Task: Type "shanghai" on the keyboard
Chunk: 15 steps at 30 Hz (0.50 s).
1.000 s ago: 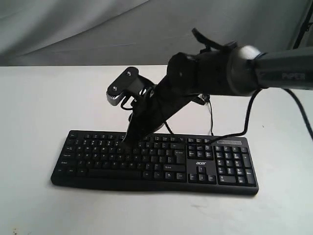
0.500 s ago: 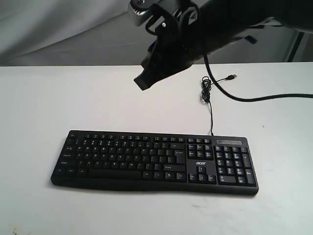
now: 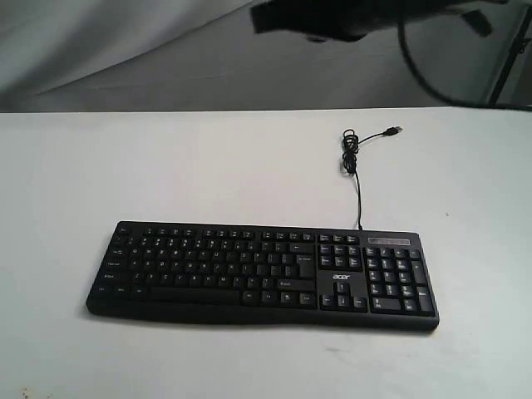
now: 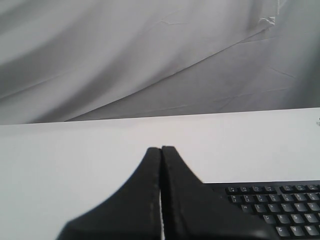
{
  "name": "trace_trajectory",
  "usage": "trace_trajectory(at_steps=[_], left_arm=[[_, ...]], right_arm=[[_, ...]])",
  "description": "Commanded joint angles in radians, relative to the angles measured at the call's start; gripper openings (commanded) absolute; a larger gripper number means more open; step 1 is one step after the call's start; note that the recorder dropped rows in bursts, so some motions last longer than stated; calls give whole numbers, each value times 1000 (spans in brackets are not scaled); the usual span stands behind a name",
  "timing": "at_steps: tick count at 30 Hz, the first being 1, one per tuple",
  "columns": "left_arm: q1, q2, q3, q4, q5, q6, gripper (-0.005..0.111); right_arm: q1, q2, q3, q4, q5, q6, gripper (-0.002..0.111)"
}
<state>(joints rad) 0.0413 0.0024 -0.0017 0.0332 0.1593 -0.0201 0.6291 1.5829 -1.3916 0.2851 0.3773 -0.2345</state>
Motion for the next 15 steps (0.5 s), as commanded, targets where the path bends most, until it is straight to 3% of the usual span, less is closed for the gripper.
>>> trace_trajectory(at_steps=[1,10,15], left_arm=[[-6,-2,2,-2,-5,-3,0],[-6,-2,2,-2,-5,-3,0],[-6,-2,2,-2,-5,-3,0]], right_arm=[[-135,-161,54,-100,46,145,0],[-511,-606,479,-166,-39,183,0],[-603,-814,809,-181,-201,190,0]])
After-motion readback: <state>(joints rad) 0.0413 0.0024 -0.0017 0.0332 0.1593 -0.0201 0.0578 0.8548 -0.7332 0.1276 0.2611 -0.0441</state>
